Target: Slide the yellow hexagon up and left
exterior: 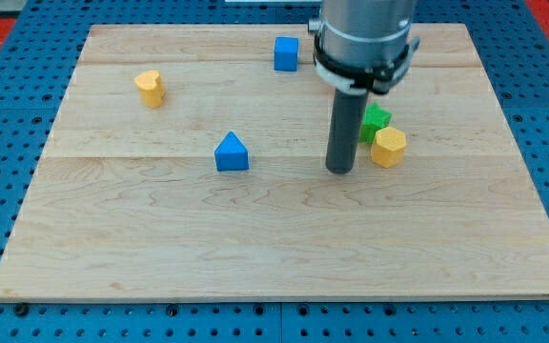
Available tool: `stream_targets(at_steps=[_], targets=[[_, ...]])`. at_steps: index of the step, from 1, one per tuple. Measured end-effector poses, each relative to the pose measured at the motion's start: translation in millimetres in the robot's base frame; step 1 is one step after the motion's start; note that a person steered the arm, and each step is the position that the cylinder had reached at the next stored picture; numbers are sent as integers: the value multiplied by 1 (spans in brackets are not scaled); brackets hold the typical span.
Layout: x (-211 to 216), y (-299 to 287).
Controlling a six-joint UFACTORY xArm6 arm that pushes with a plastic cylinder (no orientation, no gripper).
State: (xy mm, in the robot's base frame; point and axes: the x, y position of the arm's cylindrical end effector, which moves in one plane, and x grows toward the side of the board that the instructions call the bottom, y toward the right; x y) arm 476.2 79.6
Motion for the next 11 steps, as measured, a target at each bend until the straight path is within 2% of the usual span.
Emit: stream_targets(at_steps=[2,3,5,6,7,8,10,11], targets=[[-8,66],[-35,53],[-42,16],[-25,75],[-66,116],[-69,81],[-52,-47],[-59,-72]])
